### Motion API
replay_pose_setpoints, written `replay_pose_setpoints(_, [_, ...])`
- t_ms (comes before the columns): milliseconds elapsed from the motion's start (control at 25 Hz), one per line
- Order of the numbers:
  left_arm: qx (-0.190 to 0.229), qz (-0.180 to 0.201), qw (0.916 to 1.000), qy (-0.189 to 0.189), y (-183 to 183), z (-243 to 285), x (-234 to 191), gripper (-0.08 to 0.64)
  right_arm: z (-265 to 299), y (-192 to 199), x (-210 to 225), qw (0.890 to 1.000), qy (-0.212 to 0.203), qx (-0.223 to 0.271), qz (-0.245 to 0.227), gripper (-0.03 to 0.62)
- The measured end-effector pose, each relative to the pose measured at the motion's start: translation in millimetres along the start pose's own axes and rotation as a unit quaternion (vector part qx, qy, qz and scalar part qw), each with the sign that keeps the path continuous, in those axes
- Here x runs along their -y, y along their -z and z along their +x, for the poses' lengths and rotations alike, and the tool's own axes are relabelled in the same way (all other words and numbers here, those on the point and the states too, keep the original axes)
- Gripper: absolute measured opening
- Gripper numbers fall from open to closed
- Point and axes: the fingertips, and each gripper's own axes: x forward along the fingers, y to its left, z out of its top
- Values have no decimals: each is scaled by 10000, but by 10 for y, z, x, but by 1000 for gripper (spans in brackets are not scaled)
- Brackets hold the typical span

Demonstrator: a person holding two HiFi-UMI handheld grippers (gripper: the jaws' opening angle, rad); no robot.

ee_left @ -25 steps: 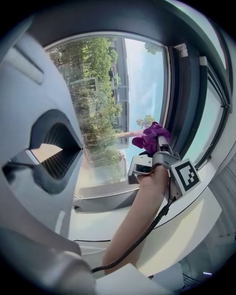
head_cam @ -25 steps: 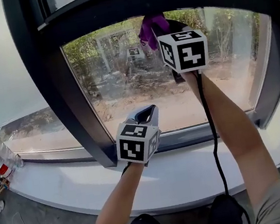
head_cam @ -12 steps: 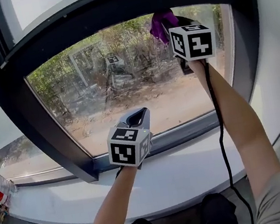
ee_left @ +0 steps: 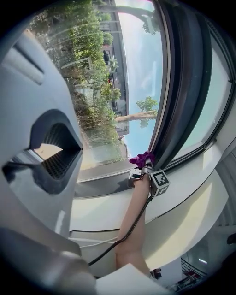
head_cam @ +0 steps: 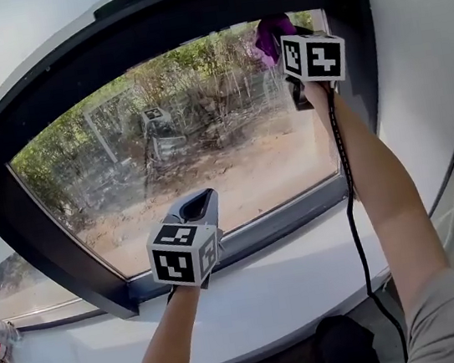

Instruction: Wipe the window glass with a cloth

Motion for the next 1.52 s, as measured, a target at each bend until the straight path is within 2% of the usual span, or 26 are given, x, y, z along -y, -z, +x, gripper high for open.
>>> replay_pose_setpoints(240, [-9, 62, 9999, 90, -57, 137, 121, 1, 12, -9, 602, 9980, 495, 164, 369, 112])
replay_pose_setpoints(360, [0, 80, 9998, 182, -56, 221, 197, 1, 16, 8, 860, 9935, 760, 215, 819, 110])
replay_pose_setpoints(560, [84, 84, 9994, 329, -90, 300, 350, 1, -1, 85, 1205, 9790, 1129, 274, 1678, 110])
replay_pose_setpoints(720, [152, 104, 9992, 361, -141, 325, 391, 1, -16, 151, 1338, 9692, 1313, 314, 2060, 110])
replay_pose_setpoints(960, [131, 73, 9990, 418, -109, 374, 455, 1, -50, 275, 1374, 9604, 1375, 288, 2406, 109])
replay_pose_setpoints(1160, [111, 89, 9991, 412, -45, 371, 484, 1, -155, 618, 1320, 9575, 1231, 198, 2600, 109])
replay_pose_setpoints(1360, [-15, 57, 9990, 450, 87, 354, 560, 1, -375, 1359, 1371, 9521, 1455, -441, 2654, 109])
replay_pose_setpoints(1520, [-81, 46, 9987, 500, 157, 350, 651, 1, -516, 1793, 1409, 9535, 1516, -793, 2480, 109])
